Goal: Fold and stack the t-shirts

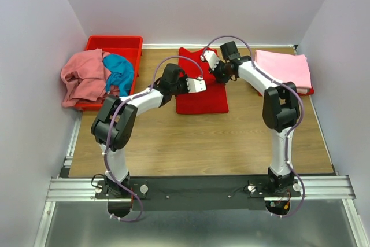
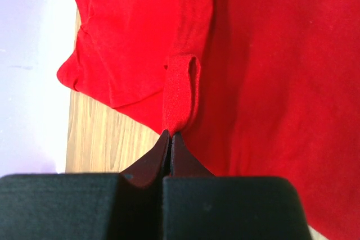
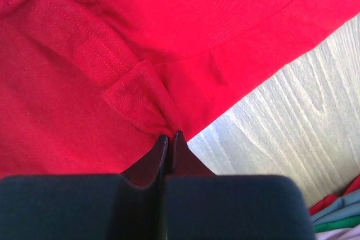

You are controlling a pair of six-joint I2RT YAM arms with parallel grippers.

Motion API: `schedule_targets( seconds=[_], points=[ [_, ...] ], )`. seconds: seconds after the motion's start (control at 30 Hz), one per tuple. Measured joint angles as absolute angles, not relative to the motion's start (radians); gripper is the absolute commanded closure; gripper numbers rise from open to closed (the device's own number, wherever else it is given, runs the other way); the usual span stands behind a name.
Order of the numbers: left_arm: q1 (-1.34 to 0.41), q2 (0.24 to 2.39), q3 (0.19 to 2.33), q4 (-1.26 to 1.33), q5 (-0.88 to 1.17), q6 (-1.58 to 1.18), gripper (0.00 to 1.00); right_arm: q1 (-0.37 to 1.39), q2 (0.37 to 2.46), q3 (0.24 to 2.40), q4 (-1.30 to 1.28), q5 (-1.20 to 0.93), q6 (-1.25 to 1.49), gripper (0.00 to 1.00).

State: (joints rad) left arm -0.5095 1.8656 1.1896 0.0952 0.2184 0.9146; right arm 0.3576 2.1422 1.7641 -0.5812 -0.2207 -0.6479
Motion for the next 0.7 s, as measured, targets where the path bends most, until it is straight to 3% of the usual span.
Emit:
schedule_targets(
  seconds=[0.03,0.07,0.1,0.13,0.17,0.23,0.4,0.57,0.63,0.7],
  points=[
    [-0.509,1.868,1.191,0.096,0.218,0.913,0.98,0.358,2.144,1.766,-0.581,-0.218,-0.645,0.84],
    [-0.509,1.878,1.198,0.098,0.218,0.911,0.82,0.358,2.147,1.769,-0.582,-0.214,-0.637,0.72],
    [-0.509,1.884,1.201,0.104,0.218,0.906,0.76,0.358,2.149,1.774,-0.583,-0.209,-0.629,0.63],
    [-0.510,1.892,1.205,0.112,0.208,0.888,0.71,0.358,2.155,1.784,-0.586,-0.199,-0.619,0.47],
    [-0.510,1.899,1.209,0.126,0.184,0.875,0.64,0.358,2.167,1.805,-0.581,-0.177,-0.591,0.40],
    [-0.513,1.915,1.225,0.163,0.099,0.826,0.40,0.358,2.178,1.829,-0.562,-0.130,-0.552,0.27],
    [-0.516,1.898,1.234,0.291,-0.128,0.720,0.39,0.358,2.184,1.873,-0.486,0.030,-0.403,0.27],
    [-0.511,1.697,1.170,0.336,-0.233,0.679,0.40,0.352,2.146,1.854,-0.436,0.051,-0.337,0.26],
    [-0.511,1.573,1.111,0.343,-0.195,0.679,0.39,0.347,2.088,1.774,-0.437,-0.039,-0.369,0.15],
    [-0.513,1.444,1.048,0.349,-0.138,0.692,0.40,0.346,1.981,1.649,-0.454,-0.155,-0.452,0.10]
  ],
)
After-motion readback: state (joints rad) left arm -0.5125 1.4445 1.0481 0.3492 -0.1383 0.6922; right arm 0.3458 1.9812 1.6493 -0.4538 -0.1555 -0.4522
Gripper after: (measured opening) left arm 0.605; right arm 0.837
